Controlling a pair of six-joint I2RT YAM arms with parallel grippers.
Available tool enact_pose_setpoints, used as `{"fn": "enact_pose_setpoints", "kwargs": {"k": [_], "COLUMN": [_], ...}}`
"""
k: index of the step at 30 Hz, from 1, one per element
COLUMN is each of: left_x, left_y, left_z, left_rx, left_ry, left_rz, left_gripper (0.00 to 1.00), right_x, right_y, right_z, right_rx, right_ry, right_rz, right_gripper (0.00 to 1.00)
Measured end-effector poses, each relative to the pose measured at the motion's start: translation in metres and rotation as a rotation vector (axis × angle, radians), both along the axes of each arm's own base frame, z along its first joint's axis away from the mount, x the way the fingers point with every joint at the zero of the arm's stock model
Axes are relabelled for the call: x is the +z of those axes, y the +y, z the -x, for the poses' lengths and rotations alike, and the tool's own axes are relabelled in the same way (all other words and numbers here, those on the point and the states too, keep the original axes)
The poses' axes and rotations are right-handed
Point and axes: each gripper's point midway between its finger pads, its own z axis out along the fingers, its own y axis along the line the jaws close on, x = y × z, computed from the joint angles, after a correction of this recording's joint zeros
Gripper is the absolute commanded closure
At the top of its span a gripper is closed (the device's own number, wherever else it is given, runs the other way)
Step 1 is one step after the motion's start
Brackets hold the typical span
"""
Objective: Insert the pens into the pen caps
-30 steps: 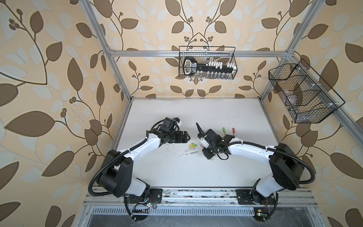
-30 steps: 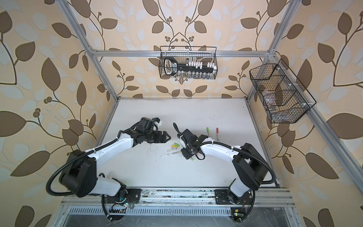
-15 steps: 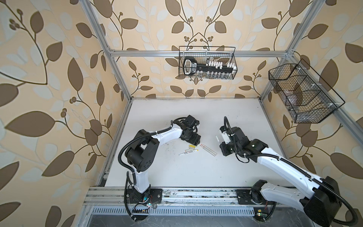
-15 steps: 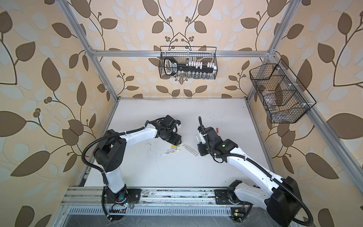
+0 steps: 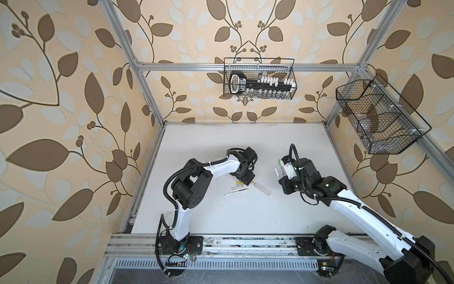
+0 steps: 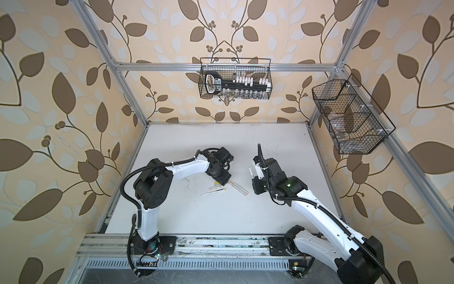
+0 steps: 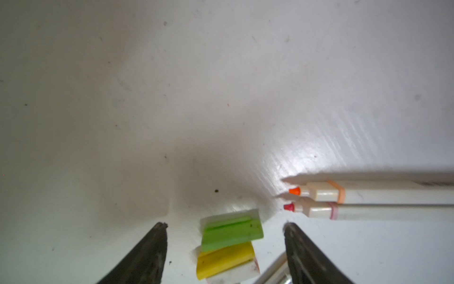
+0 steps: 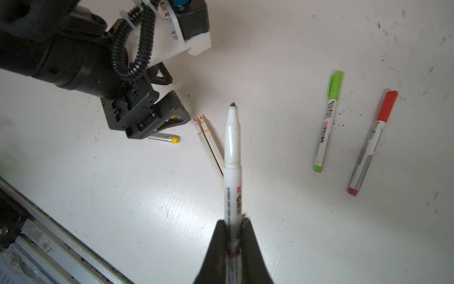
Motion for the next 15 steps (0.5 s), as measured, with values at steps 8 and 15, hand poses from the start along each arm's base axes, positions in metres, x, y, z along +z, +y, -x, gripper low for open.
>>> {"fn": "enact_pose_setpoints", "kwargs": {"k": [8,15], "left_x": [-0.0107,-0.0109], "left_y": [0.0079,0.0092], "left_z": [0.0037,0.0058], "left_rx": [0.012,0.014], "left_ry": [0.039,0.056], "left_rz": [-0.055,-0.067], "left_gripper": [0.33,0.37], "right_x": [-0.0001,-0.0002], "right_y": [-0.0002,0.0002], "right_z": [-0.0002,0.0000], "right_rx": [0.005,0.010], "right_ry": [0.001,0.002], "right_rz": [-0.002,-0.003], "right_gripper": [0.91,0.91]}}
